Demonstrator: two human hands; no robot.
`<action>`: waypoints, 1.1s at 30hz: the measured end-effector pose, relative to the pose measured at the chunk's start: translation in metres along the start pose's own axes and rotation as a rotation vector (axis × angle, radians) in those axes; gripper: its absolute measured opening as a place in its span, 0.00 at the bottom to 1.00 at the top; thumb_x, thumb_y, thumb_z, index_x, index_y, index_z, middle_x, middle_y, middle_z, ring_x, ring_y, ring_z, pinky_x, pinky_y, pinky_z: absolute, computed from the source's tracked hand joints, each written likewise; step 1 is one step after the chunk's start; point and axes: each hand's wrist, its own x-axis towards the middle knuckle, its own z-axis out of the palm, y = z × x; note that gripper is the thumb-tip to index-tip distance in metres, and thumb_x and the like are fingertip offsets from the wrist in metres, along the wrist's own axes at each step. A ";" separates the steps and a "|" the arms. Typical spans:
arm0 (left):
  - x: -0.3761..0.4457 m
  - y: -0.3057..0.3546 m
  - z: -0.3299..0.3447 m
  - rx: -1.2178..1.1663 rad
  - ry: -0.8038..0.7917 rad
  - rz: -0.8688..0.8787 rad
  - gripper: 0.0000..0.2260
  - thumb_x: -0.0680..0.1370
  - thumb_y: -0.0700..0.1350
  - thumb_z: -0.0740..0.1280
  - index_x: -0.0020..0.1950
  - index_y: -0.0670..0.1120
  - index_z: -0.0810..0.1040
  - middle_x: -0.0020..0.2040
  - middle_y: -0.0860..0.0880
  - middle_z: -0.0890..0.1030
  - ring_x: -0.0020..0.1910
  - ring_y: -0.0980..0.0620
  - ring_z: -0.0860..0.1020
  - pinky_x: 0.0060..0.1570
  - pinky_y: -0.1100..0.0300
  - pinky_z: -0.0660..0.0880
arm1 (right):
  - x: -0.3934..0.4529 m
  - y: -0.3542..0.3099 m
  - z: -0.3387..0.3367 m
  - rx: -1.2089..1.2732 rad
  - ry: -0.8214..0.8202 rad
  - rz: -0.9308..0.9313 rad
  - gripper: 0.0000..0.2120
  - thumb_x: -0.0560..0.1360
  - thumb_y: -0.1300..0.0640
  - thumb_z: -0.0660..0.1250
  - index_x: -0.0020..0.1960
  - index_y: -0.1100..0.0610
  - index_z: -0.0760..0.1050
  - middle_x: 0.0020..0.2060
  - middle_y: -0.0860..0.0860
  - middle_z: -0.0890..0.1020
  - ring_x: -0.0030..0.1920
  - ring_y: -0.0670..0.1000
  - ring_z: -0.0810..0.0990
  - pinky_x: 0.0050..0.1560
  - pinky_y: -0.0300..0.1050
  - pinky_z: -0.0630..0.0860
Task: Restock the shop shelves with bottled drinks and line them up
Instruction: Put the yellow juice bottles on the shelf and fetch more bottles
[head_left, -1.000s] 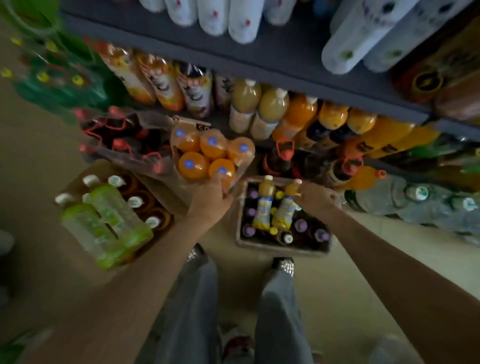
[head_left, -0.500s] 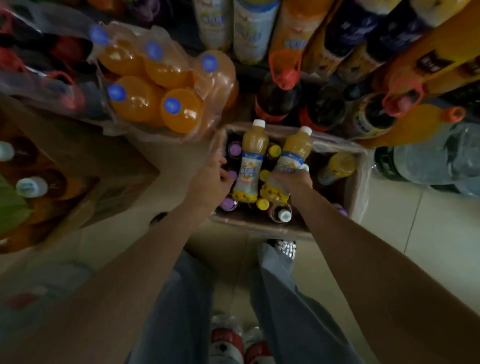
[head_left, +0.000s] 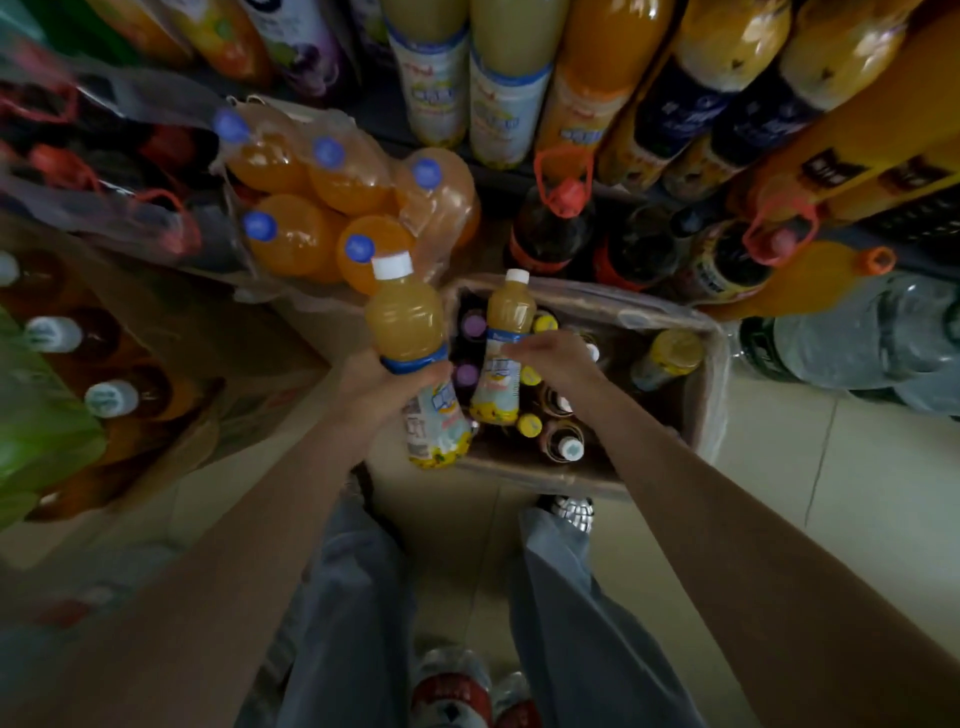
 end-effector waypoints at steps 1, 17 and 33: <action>0.004 -0.004 -0.008 0.033 0.014 0.010 0.10 0.70 0.40 0.74 0.48 0.48 0.76 0.42 0.55 0.78 0.39 0.60 0.77 0.37 0.67 0.74 | 0.014 0.004 0.008 -0.152 0.069 0.043 0.22 0.71 0.46 0.70 0.53 0.64 0.79 0.42 0.58 0.81 0.48 0.57 0.79 0.44 0.49 0.74; -0.039 0.069 -0.080 0.032 -0.123 0.082 0.10 0.69 0.40 0.75 0.46 0.49 0.78 0.46 0.50 0.80 0.45 0.53 0.79 0.46 0.58 0.74 | -0.076 -0.102 0.001 0.187 -0.050 -0.040 0.18 0.66 0.71 0.72 0.54 0.59 0.76 0.46 0.54 0.82 0.46 0.53 0.81 0.43 0.43 0.78; -0.295 0.485 -0.338 -0.058 0.097 0.848 0.16 0.70 0.41 0.74 0.55 0.47 0.74 0.45 0.55 0.77 0.39 0.63 0.74 0.36 0.69 0.73 | -0.461 -0.600 -0.105 0.024 0.366 -1.214 0.23 0.65 0.68 0.75 0.56 0.57 0.71 0.47 0.51 0.80 0.46 0.46 0.79 0.45 0.40 0.78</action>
